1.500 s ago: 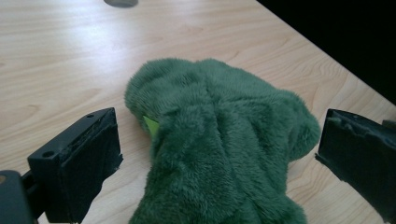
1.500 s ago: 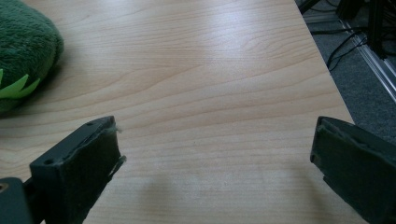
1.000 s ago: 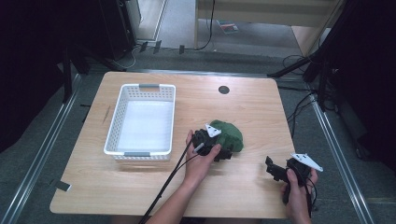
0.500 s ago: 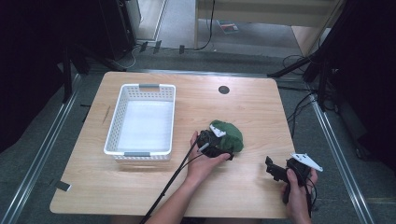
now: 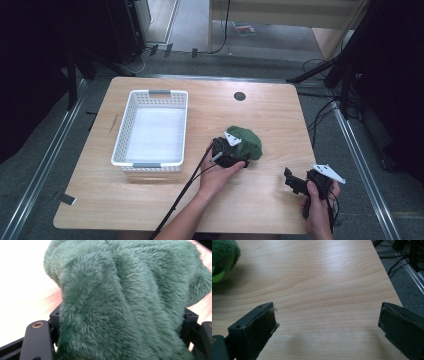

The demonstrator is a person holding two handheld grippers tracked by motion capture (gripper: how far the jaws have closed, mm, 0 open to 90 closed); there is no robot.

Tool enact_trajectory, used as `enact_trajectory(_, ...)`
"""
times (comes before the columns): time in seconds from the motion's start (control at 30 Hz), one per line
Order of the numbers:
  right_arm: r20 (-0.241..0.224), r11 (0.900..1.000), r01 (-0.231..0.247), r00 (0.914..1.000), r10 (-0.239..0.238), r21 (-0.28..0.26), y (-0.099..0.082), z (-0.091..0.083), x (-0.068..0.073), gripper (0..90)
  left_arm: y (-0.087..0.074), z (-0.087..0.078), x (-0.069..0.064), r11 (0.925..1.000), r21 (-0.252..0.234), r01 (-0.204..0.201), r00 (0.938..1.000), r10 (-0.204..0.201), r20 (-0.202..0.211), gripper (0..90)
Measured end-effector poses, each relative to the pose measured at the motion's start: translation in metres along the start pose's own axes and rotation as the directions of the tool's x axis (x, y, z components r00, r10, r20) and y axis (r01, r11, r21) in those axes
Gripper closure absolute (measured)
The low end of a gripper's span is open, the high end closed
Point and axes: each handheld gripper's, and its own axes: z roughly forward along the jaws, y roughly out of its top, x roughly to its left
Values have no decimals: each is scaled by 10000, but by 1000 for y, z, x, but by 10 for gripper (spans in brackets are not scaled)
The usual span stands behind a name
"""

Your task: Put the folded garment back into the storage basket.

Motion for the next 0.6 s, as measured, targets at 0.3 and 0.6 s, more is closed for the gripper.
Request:
enact_trajectory(0.3, -2, 10000, 12, 10000, -12, -7, 0, 0, 0, 15, 13, -21, 1, 9988, -475, -91, 9999, 96, 108, 235)
enact_trajectory(0.6, 7, 10000, 14, 10000, -14, -7, 0, 0, 0, 15, 23, -41, 9, 9958, -910, 54, 9999, -43, 129, 235)
